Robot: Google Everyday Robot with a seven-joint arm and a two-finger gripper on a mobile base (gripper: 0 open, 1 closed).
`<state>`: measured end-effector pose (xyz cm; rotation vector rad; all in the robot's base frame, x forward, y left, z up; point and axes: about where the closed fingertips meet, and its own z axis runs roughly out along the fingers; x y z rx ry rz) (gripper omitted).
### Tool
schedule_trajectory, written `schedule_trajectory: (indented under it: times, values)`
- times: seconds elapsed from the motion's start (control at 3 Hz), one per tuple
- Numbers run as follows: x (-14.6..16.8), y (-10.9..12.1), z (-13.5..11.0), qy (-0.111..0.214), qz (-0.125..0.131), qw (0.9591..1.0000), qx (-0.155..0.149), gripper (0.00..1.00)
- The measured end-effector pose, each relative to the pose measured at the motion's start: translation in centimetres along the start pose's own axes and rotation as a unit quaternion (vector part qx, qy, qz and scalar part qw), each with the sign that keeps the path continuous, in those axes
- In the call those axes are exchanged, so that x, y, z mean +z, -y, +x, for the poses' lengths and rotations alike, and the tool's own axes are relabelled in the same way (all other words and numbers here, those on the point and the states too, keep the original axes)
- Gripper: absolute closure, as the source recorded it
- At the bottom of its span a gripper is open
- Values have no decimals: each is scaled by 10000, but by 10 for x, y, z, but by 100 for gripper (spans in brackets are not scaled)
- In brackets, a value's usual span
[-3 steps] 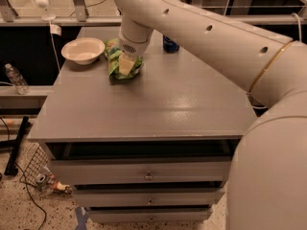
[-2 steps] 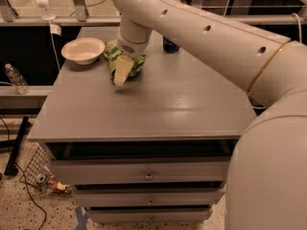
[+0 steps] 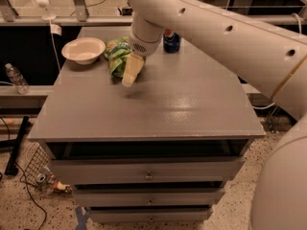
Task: Move green rice chip bag near paper bowl
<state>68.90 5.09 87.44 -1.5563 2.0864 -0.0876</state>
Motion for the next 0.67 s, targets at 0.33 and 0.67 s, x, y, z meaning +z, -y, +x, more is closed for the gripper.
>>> schedule_trajectory:
  times: [0.33, 0.67]
  values:
    - [-37, 16, 44, 155, 296, 9986, 411, 0]
    - [-37, 16, 45, 146, 296, 9986, 416, 0]
